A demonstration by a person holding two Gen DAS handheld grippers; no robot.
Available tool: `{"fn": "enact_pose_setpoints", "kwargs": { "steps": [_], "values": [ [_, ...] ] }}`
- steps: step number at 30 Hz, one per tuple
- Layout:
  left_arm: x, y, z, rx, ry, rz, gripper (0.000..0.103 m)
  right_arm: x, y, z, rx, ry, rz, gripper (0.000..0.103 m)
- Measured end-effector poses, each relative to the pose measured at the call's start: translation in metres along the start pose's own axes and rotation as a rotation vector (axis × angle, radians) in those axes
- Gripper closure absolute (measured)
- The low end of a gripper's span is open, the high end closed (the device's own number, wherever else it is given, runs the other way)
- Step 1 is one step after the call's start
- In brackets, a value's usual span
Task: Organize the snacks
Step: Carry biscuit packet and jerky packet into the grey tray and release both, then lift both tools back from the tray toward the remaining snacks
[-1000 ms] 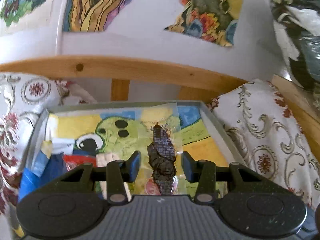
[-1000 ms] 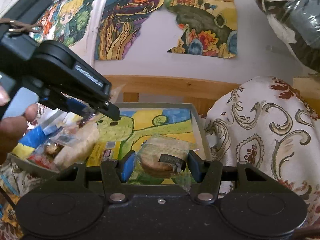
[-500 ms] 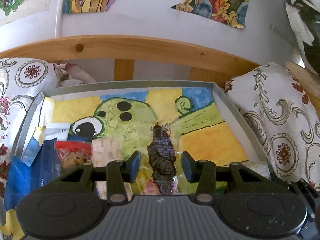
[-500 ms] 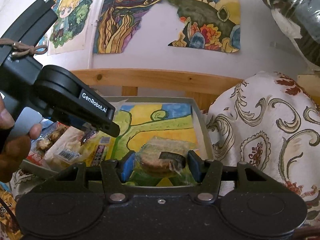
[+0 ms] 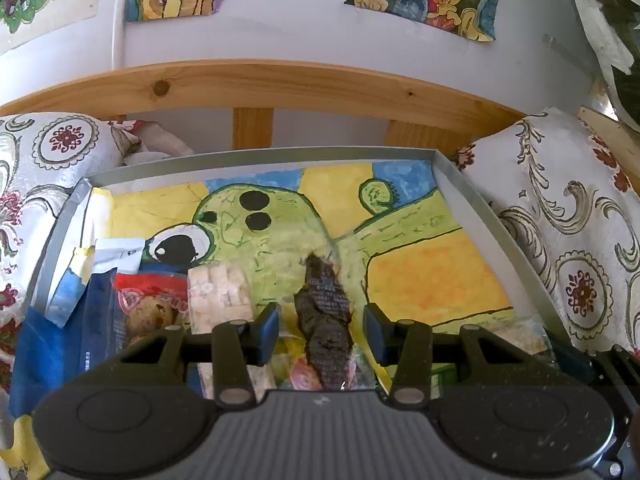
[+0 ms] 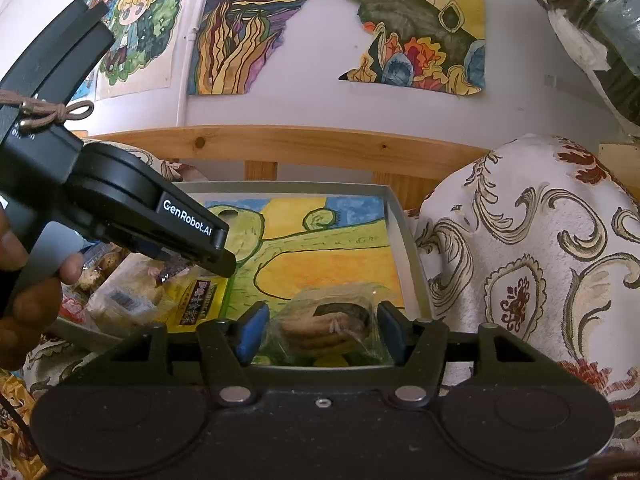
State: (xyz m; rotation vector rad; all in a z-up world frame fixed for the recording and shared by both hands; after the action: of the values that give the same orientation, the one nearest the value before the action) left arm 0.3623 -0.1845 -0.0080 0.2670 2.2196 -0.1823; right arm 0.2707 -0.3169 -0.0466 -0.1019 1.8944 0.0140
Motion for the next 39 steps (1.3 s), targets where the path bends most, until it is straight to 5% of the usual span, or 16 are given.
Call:
{"fn": "enact_pose_setpoints", "kwargs": {
  "steps": [23, 39],
  "values": [
    [-0.007, 0.018, -0.052, -0.048, -0.105, -0.063, 0.005, -0.028, -0.004, -0.038, 0.006, -0.091, 0.036, 0.009],
    [0.031, 0.065, -0.138, -0.159, -0.159, -0.155, 0.001, -0.050, 0.021, -0.099, -0.067, -0.151, 0.089, 0.001]
  ]
}}
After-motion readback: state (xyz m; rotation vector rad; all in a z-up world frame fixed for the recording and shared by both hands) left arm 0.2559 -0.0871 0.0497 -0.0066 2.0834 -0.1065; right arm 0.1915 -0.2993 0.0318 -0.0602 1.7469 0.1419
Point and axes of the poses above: each gripper's, at about its wrist camera, not at the fingertips, and z roughly the way its jaws point, y to its left, x to its underside, the point moved 3 cm from there along z, roughly the way its jaws point, and after that the axes turned 6 degrees about -x, right-handed, at the moved point
